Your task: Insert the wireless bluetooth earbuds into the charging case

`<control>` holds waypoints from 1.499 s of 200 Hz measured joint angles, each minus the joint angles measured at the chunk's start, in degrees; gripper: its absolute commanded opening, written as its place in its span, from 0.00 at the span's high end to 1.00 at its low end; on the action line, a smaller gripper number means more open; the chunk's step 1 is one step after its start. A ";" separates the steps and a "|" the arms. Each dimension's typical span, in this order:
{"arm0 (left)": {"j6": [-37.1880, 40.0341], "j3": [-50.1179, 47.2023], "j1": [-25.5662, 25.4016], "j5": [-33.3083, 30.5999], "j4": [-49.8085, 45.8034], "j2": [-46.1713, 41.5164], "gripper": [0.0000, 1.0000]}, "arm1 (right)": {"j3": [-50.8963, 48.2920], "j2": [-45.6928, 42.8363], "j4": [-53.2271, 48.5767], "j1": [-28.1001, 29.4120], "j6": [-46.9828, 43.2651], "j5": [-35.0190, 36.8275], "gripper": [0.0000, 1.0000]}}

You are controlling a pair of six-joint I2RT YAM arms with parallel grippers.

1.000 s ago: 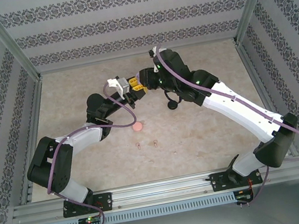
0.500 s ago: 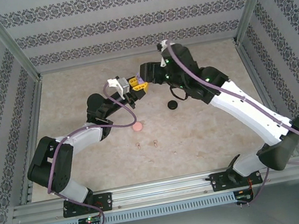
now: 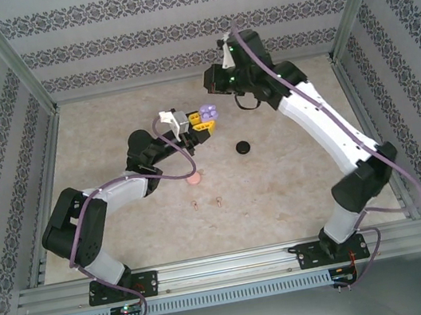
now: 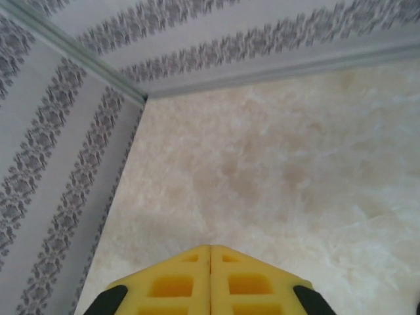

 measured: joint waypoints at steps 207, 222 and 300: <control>-25.35 17.62 -0.87 -10.82 -29.53 18.53 1.00 | -46.95 -28.11 7.21 -11.06 6.73 5.64 0.49; -30.18 19.15 -0.90 -10.75 -33.16 22.51 1.00 | -49.44 -28.11 7.43 -10.64 6.97 5.86 0.47; -39.41 28.52 -1.16 -9.92 -51.60 32.22 0.72 | -51.69 -29.38 9.35 -9.18 7.26 5.86 0.43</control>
